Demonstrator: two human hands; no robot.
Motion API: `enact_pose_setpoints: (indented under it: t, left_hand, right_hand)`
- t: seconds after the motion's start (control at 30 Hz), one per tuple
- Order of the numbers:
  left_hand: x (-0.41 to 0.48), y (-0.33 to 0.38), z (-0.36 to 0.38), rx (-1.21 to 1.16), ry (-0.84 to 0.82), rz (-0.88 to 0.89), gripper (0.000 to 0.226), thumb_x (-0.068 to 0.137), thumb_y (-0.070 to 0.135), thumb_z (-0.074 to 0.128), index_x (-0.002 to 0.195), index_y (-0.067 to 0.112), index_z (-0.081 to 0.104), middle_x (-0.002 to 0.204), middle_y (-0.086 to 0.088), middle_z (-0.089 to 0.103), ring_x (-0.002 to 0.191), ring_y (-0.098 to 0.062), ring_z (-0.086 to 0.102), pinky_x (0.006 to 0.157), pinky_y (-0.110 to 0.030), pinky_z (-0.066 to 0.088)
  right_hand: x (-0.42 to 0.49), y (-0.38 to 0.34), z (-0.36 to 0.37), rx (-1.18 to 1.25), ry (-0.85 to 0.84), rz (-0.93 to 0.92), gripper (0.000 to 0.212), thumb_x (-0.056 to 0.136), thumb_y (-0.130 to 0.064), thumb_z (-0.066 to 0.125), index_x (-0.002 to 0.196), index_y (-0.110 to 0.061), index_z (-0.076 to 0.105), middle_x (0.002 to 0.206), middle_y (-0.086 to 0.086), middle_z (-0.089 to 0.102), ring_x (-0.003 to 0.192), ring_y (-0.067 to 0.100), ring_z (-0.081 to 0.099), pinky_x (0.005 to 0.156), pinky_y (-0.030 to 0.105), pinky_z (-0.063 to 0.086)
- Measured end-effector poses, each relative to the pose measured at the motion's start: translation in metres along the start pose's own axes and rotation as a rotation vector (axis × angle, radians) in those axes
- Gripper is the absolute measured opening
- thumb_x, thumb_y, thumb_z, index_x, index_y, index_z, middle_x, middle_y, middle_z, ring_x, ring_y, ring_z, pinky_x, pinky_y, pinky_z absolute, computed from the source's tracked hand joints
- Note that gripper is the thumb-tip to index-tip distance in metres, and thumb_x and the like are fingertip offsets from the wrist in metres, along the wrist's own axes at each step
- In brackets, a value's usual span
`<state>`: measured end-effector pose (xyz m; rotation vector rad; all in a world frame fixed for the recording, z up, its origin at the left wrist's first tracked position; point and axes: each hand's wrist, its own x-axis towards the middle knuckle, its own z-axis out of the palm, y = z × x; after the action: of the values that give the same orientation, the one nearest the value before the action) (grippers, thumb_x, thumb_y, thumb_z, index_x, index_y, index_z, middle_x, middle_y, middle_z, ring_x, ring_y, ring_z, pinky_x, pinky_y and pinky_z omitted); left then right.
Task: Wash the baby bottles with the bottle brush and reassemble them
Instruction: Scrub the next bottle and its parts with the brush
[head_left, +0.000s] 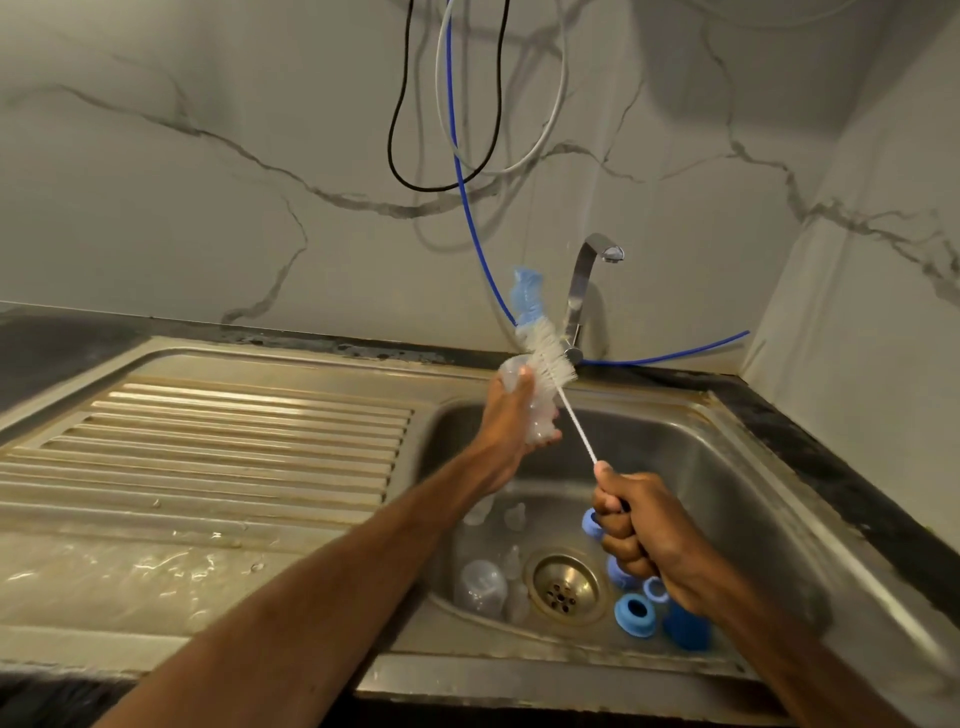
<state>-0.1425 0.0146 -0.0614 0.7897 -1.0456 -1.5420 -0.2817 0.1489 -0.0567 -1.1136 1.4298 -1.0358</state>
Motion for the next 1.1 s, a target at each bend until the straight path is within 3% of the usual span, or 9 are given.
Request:
enact_pose_setpoints:
  t: [0.13, 0.23, 0.43, 0.63, 0.8, 1.0, 1.1]
  left_hand:
    - [0.012, 0.008, -0.019, -0.094, 0.124, 0.099, 0.038, 0.109, 0.037, 0.044, 0.139, 0.015, 0.045, 0.116, -0.019, 0.061, 0.085, -0.022, 0.067, 0.063, -0.037, 0.059]
    - [0.019, 0.011, -0.042, -0.118, 0.234, 0.115, 0.036, 0.109, 0.037, 0.042, 0.139, 0.017, 0.047, 0.118, -0.017, 0.063, 0.096, -0.027, 0.066, 0.074, -0.043, 0.059]
    - [0.003, 0.003, 0.0, -0.061, 0.0, -0.032, 0.04, 0.108, 0.043, 0.042, 0.138, 0.019, 0.051, 0.126, -0.013, 0.067, 0.097, -0.024, 0.069, 0.067, -0.034, 0.059]
    - [0.013, 0.014, -0.03, -0.221, 0.179, -0.024, 0.051, 0.104, 0.047, 0.051, 0.142, 0.013, 0.052, 0.132, -0.016, 0.065, 0.114, -0.032, 0.067, 0.078, -0.043, 0.06]
    - [-0.003, 0.009, -0.002, -0.126, 0.024, -0.121, 0.05, 0.103, 0.049, 0.051, 0.137, 0.013, 0.056, 0.109, -0.009, 0.067, 0.092, -0.02, 0.066, 0.078, -0.037, 0.056]
    - [0.003, 0.021, -0.025, -0.415, 0.073, -0.1, 0.047, 0.108, 0.045, 0.041, 0.139, 0.011, 0.052, 0.129, -0.018, 0.063, 0.113, -0.032, 0.063, 0.089, -0.048, 0.054]
    - [0.002, 0.018, -0.021, -0.326, 0.053, -0.13, 0.053, 0.106, 0.049, 0.041, 0.144, 0.013, 0.052, 0.138, -0.018, 0.061, 0.115, -0.031, 0.063, 0.089, -0.044, 0.052]
  right_hand:
    - [-0.015, 0.003, -0.002, -0.101, -0.093, 0.097, 0.049, 0.106, -0.043, 0.04, 0.063, -0.022, 0.037, 0.056, -0.002, 0.024, 0.042, 0.009, 0.016, 0.041, 0.017, 0.012]
    - [-0.017, 0.005, 0.002, -0.18, -0.107, 0.121, 0.05, 0.106, -0.044, 0.04, 0.061, -0.023, 0.038, 0.056, -0.002, 0.025, 0.042, 0.009, 0.017, 0.04, 0.016, 0.014]
    - [0.002, 0.0, 0.0, -0.053, 0.034, -0.011, 0.049, 0.107, -0.041, 0.038, 0.063, -0.021, 0.037, 0.053, -0.003, 0.027, 0.039, 0.008, 0.019, 0.041, 0.016, 0.014]
    - [-0.017, 0.006, -0.001, -0.146, -0.094, 0.111, 0.05, 0.107, -0.043, 0.039, 0.061, -0.023, 0.037, 0.055, -0.002, 0.026, 0.042, 0.009, 0.017, 0.041, 0.016, 0.013]
    - [-0.002, -0.007, 0.002, -0.022, -0.039, 0.02, 0.051, 0.108, -0.042, 0.038, 0.06, -0.022, 0.037, 0.052, -0.003, 0.026, 0.039, 0.008, 0.017, 0.04, 0.015, 0.013]
    - [-0.019, 0.004, -0.003, -0.099, -0.108, 0.12, 0.049, 0.107, -0.04, 0.039, 0.061, -0.022, 0.037, 0.055, -0.002, 0.024, 0.043, 0.009, 0.015, 0.041, 0.017, 0.012]
    - [-0.008, -0.004, 0.0, -0.055, -0.073, 0.074, 0.049, 0.107, -0.04, 0.038, 0.063, -0.021, 0.038, 0.053, -0.003, 0.025, 0.04, 0.008, 0.016, 0.038, 0.015, 0.013]
